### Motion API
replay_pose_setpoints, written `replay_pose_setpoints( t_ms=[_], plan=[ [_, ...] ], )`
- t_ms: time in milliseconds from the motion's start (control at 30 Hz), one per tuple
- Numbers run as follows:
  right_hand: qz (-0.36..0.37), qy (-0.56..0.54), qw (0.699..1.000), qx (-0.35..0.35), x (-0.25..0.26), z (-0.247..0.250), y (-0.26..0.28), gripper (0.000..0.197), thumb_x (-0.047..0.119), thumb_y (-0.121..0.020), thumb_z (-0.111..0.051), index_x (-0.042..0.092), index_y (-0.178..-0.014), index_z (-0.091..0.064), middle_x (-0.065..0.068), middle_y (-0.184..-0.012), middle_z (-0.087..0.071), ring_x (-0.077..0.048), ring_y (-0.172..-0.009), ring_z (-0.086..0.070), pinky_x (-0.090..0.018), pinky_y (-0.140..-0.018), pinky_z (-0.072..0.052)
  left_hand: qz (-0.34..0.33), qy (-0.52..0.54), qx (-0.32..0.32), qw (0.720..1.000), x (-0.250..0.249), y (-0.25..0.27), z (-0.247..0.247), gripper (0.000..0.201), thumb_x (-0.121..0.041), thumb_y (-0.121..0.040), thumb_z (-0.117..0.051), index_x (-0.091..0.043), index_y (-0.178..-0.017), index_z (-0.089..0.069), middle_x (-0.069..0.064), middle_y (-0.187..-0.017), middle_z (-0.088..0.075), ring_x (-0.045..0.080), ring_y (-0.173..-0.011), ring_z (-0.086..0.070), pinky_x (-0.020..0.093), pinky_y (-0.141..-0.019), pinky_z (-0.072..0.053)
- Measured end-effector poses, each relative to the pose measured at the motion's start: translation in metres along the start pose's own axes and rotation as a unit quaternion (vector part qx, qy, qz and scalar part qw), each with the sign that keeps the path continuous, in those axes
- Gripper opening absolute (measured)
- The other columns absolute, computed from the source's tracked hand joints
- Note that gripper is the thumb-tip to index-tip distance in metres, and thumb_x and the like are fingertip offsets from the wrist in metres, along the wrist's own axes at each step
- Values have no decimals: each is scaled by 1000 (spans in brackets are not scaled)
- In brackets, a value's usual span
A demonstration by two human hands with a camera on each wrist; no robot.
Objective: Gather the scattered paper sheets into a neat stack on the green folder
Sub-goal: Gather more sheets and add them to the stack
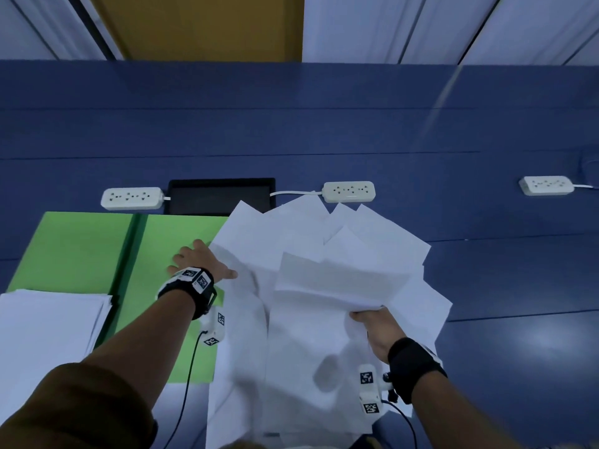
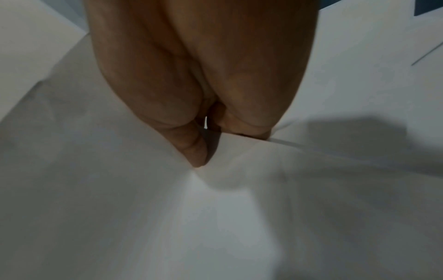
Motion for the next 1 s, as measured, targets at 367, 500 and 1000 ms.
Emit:
replay_pose_setpoints(
  t_ms=[367, 500, 1000],
  plan=[
    [-1, 17, 1000, -13, 5, -3, 7, 22, -10, -96, -60, -6, -112, -73, -17, -107, -75, -33, -99, -69, -32, -77, -55, -285, 224, -137, 922, -15, 86, 28, 9, -20, -98, -64, -24, -106, -63, 3, -113, -64, 27, -105, -61, 41, -91, -46],
    [12, 0, 1000, -4, 7, -6, 12, 26, -11, -94, -56, 3, -109, -72, -16, -117, -73, -37, -112, -65, -40, -98, -50, -397, 284, -35, 872, -24, 144, 46, 12, -19, -106, -54, -29, -104, -60, -9, -85, -69, 9, -64, -57, 28, -64, -45],
    [105, 2, 991, 86, 71, -2, 54, 30, -11, -92, -49, -5, -108, -75, -25, -114, -76, -41, -106, -72, -49, -98, -53, -358, 522, 232, 739, -70, 208, 55, 36, -2, -105, -50, -13, -136, -64, -3, -129, -73, 18, -129, -63, 35, -106, -53]
  ],
)
Point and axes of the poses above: each hand's wrist, its own y-axis away from the middle knuckle, its own z-axis out of the back of the hand, x = y × z, the point moved 8 cm from there along -y, towards the middle knuckle
